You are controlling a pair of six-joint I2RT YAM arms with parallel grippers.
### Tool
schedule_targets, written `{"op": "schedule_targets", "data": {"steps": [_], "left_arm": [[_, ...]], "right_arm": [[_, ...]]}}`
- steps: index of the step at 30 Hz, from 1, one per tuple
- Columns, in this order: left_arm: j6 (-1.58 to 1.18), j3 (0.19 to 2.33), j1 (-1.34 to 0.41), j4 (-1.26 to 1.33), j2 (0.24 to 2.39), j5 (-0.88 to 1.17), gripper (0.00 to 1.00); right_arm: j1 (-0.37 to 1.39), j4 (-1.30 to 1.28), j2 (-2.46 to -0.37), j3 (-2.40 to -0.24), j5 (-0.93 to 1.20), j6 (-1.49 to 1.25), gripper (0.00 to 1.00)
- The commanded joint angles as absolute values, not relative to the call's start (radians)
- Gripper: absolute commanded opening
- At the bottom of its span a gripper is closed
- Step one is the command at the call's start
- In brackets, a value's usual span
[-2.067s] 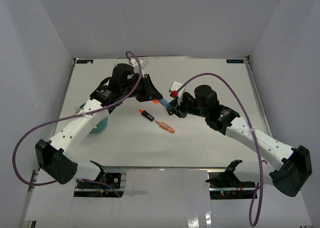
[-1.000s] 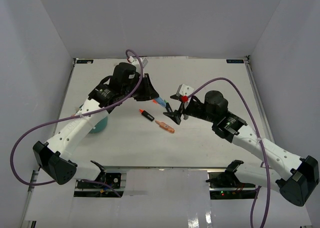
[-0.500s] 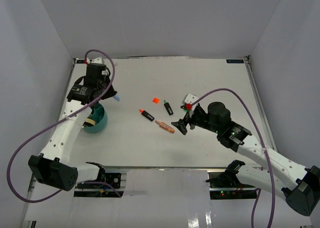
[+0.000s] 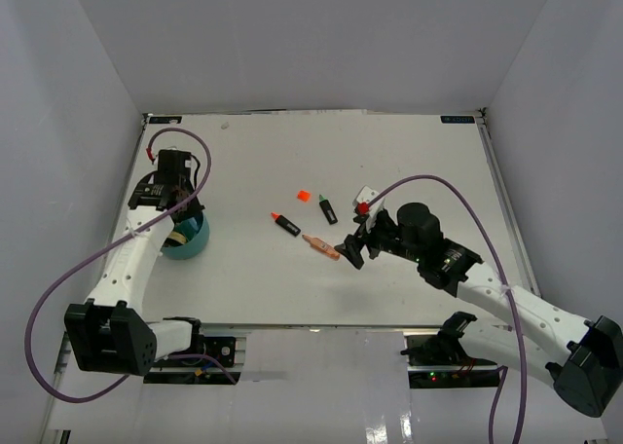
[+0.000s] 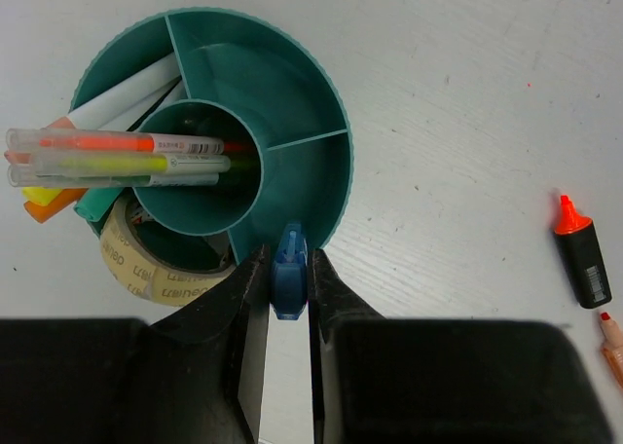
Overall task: Sort the stationery into containers
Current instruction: Place the pen in the storage box.
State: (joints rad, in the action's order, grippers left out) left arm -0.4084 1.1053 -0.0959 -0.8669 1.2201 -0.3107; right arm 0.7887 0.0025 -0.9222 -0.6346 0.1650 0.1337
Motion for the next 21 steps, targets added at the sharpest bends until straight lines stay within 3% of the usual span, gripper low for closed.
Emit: {"op": "schedule_targets", "data": {"steps": [1, 3, 8, 13, 21], "left_arm": [[-0.405, 1.111, -0.083, -0.825, 1.183, -0.351, 0.00], [-0.403, 1.103, -0.081, -0.824, 1.184, -0.365, 0.00], [-0.411, 1.059, -0.078, -0.815, 1.178, -0.357, 0.16], [-0.419, 1.019, -0.077, -0.805, 1.167, -0.347, 0.20], [-0.420, 1.016, -0.074, -0.804, 1.152, -0.347, 0.36]], "right_arm": [[0.793, 0.054, -0.925, -0.623, 0.181, 0.118, 0.90], [0.793, 0.055, -0.930, -0.615, 0.181, 0.118, 0.90], [0.793, 0.074, -0.951, -0.611, 0.183, 0.109, 0.90], [0.795, 0.080, -0.982, -0.620, 0.178, 0.100, 0.90], [0.793, 0.069, -1.054, -0.646, 0.172, 0.086, 0.91]]}}
